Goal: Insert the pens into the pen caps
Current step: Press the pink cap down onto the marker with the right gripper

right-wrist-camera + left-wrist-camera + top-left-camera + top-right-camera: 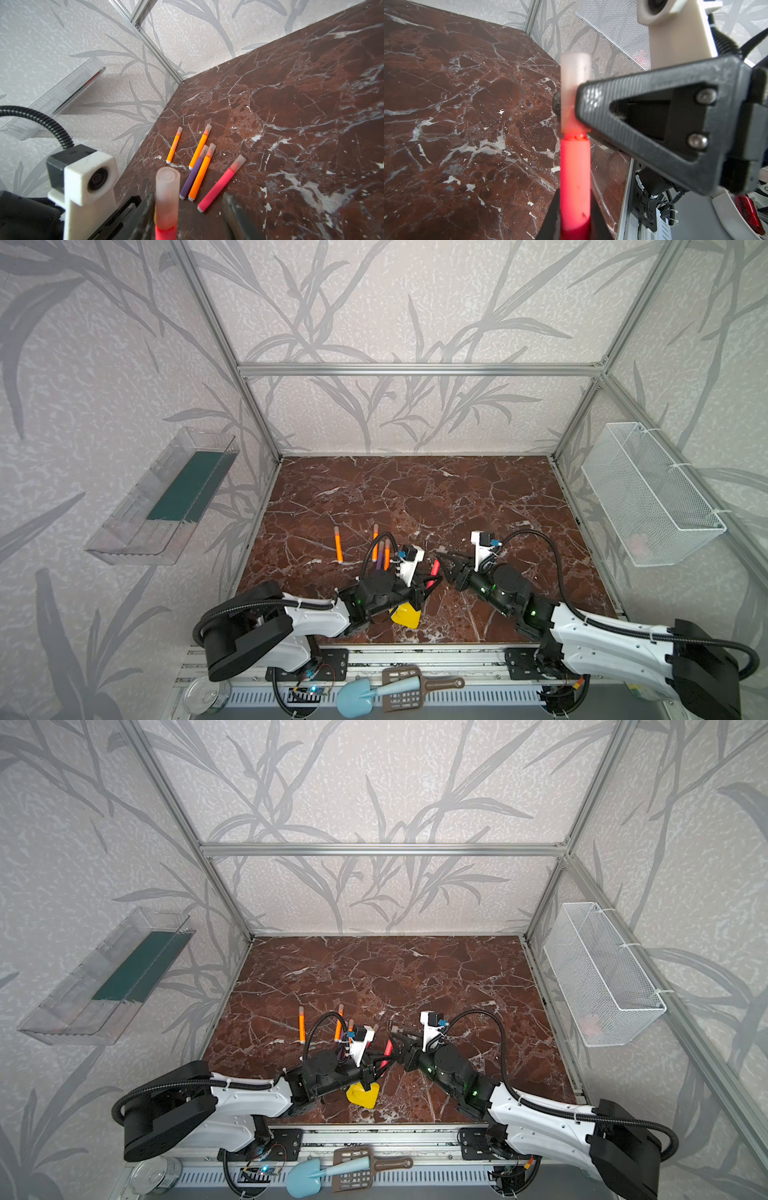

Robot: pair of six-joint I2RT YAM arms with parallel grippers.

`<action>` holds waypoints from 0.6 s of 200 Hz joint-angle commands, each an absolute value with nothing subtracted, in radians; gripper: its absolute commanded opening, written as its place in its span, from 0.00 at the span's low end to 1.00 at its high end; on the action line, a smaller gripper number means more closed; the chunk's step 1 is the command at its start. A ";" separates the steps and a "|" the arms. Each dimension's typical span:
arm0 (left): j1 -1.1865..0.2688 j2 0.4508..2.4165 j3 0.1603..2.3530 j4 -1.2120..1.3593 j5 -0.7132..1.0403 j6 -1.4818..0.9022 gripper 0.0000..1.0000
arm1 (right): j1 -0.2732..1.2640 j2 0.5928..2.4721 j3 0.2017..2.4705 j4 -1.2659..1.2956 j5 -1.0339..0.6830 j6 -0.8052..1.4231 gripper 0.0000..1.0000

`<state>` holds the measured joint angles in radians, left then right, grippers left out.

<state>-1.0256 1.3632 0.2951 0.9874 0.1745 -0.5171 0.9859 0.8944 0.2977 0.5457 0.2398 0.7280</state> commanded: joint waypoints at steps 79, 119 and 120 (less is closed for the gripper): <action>-1.129 1.439 0.345 0.989 -0.116 -0.218 0.00 | 0.991 0.810 0.459 0.170 0.390 0.803 0.64; -1.179 1.447 0.361 0.976 -0.196 -0.177 0.00 | 0.990 0.939 0.508 0.189 0.349 0.806 0.54; -1.180 1.448 0.361 0.976 -0.197 -0.177 0.00 | 0.991 0.940 0.510 0.189 0.349 0.805 0.54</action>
